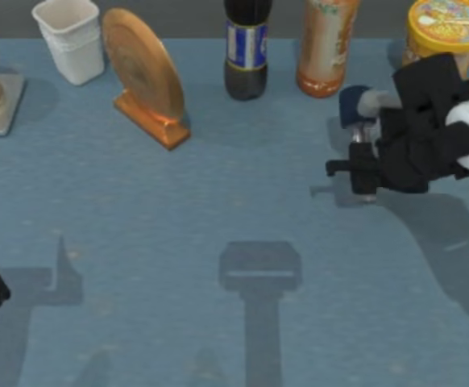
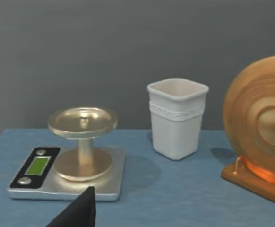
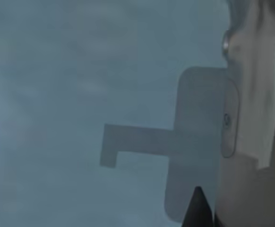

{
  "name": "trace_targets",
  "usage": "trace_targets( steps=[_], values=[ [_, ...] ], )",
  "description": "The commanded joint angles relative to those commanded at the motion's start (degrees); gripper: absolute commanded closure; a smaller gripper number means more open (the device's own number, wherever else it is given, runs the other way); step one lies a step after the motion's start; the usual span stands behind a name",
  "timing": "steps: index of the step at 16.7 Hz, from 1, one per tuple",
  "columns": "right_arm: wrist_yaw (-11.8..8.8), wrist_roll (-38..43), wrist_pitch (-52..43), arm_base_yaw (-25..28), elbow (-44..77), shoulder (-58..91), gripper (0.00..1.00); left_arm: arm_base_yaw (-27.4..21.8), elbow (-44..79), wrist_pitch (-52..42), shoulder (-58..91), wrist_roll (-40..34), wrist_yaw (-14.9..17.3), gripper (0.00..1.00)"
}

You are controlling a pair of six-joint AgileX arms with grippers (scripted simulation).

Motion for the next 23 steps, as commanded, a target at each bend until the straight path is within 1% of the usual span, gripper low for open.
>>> trace_targets(
  steps=[8,11,13,15,20,21,22,23],
  values=[
    [-13.34,-8.4,41.21,-0.56,-11.66,-9.37,1.0,0.0,0.0,0.0,0.0,0.0,0.0,0.0],
    [-17.35,-11.16,52.81,-0.81,-15.15,-13.25,1.0,0.0,0.0,0.0,0.0,0.0,0.0,0.0],
    [-19.19,-12.51,57.57,-0.94,-16.69,-15.31,1.0,0.0,0.0,0.0,0.0,0.0,0.0,0.0],
    [-20.15,-13.24,59.86,-1.03,-17.47,-16.5,1.0,0.0,0.0,0.0,0.0,0.0,0.0,0.0],
    [-20.18,-13.18,59.98,-0.74,-17.3,-16.43,1.0,0.0,0.0,0.0,0.0,0.0,0.0,0.0],
    [-20.03,-13.17,59.98,-0.57,-17.33,-16.48,1.0,0.0,0.0,0.0,0.0,0.0,0.0,0.0],
    [-19.35,-13.15,59.99,0.19,-17.46,-16.7,1.0,0.0,0.0,0.0,0.0,0.0,0.0,0.0],
    [-18.2,-13.12,60.01,1.46,-17.69,-17.06,1.0,0.0,0.0,0.0,0.0,0.0,0.0,0.0]
  ],
)
